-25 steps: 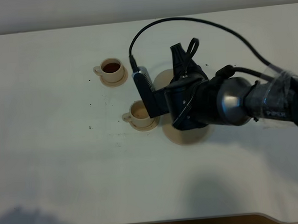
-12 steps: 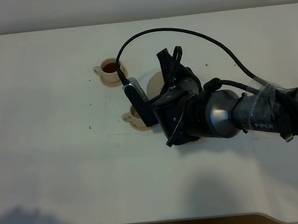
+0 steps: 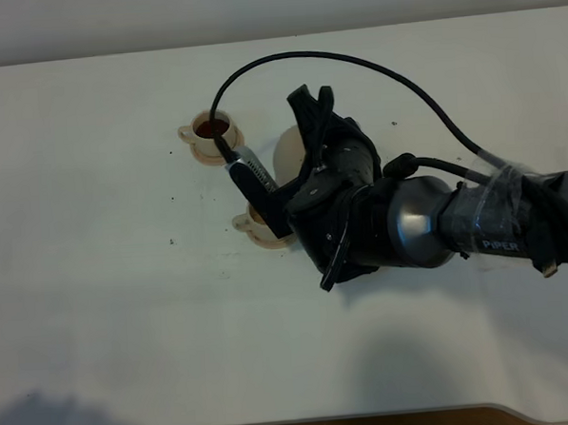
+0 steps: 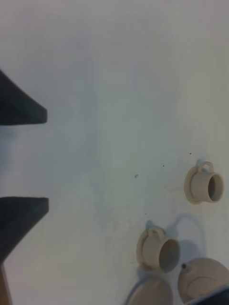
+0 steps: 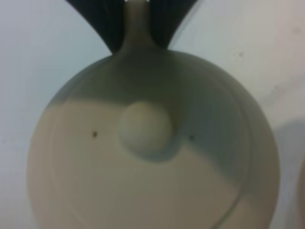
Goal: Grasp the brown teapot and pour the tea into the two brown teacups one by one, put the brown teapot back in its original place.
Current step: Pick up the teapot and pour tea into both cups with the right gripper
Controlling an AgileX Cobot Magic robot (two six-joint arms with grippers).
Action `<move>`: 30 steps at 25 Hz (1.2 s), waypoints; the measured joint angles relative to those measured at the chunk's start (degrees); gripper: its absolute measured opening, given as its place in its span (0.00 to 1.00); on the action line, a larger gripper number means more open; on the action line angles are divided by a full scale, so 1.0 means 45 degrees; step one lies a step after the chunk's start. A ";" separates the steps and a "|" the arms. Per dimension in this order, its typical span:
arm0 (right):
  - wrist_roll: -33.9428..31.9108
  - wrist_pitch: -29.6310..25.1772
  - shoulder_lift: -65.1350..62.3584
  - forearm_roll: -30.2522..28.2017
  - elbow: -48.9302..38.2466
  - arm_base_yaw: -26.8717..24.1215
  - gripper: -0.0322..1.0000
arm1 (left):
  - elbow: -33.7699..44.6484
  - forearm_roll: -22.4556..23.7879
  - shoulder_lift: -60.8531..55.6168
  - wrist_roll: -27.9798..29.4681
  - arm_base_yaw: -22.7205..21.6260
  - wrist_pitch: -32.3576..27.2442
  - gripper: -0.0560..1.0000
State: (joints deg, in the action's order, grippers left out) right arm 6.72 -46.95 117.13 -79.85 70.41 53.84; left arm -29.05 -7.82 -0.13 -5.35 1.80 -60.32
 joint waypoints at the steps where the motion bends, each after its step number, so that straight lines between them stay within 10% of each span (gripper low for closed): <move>1: 0.0001 0.0012 0.0000 -0.0125 0.0000 0.0025 0.15 | 0.0000 0.0000 0.0000 0.0000 0.0000 0.0000 0.39; 30: 0.0831 0.0081 0.0015 -0.1815 0.0000 0.0141 0.15 | 0.0000 0.0000 0.0000 0.0000 0.0000 0.0000 0.39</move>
State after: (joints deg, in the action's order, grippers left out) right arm 10.46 -46.58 117.20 -88.02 70.41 54.47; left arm -29.05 -7.82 -0.13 -5.35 1.80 -60.32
